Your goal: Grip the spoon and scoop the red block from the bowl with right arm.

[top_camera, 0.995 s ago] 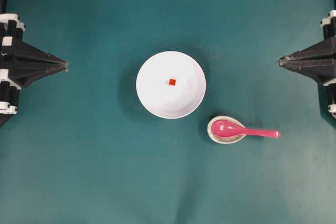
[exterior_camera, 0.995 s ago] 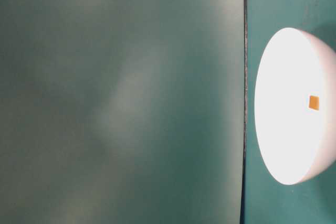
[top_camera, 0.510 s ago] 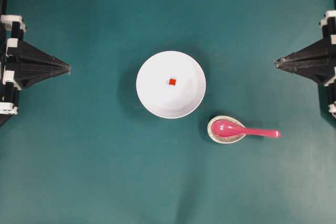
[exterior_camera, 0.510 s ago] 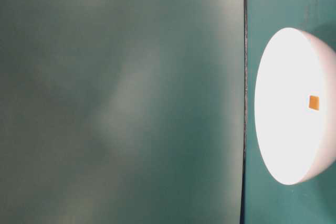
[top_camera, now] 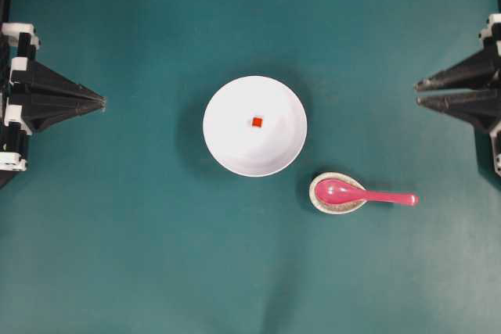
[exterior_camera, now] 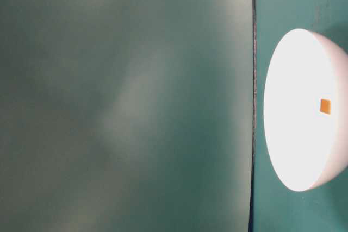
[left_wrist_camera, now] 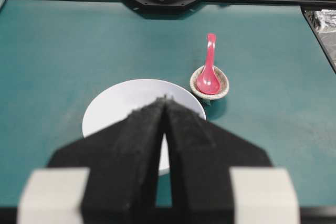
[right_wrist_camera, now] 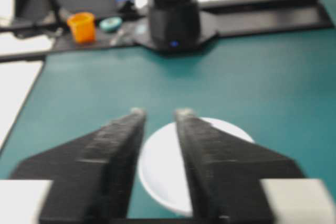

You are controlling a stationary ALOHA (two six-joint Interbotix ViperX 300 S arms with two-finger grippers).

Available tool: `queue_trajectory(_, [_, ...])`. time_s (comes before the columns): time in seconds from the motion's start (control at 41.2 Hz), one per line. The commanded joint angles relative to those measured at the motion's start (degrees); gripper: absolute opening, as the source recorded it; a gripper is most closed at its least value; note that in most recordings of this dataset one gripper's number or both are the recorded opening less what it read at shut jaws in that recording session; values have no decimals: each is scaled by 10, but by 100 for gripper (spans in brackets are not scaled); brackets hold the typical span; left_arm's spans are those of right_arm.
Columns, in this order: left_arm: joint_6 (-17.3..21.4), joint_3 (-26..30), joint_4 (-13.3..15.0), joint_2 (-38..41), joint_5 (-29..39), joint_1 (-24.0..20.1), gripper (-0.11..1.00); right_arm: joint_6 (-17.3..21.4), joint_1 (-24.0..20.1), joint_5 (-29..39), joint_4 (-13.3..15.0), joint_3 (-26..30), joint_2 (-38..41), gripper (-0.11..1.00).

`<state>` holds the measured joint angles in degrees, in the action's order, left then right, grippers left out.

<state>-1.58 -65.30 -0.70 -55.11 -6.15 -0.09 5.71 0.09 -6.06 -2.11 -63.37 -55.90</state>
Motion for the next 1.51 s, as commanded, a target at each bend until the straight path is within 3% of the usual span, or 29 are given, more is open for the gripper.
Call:
queue_trajectory(0.0, [-1, 15, -1, 4, -4, 0, 0, 10, -3, 4, -2, 17, 4, 44])
queue_trajectory(0.097, [-1, 15, -1, 4, -4, 0, 0, 11, -11, 19, -2, 12, 11, 53])
queue_trajectory(0.218, [-2, 15, -1, 4, -4, 0, 0, 15, -40, 31, -6, -7, 34, 52])
queue_trajectory(0.34, [-4, 15, -1, 4, -4, 0, 0, 29, -82, 13, -33, -41, 67, 51])
queue_trajectory(0.51, [-25, 15, -1, 4, -4, 0, 0, 36, -148, -52, -91, -92, 127, 51])
queue_trajectory(0.85, [-40, 15, -1, 5, -1, 0, 0, 36, -267, -235, -240, -151, 304, 51])
queue_trajectory(1.02, [-40, 15, -1, 5, -1, 0, 0, 35, -300, -292, -282, -148, 377, 51])
queue_trajectory(1.481, [-40, 14, -1, 5, 5, 0, 0, 26, -306, -330, -291, -149, 436, 51])
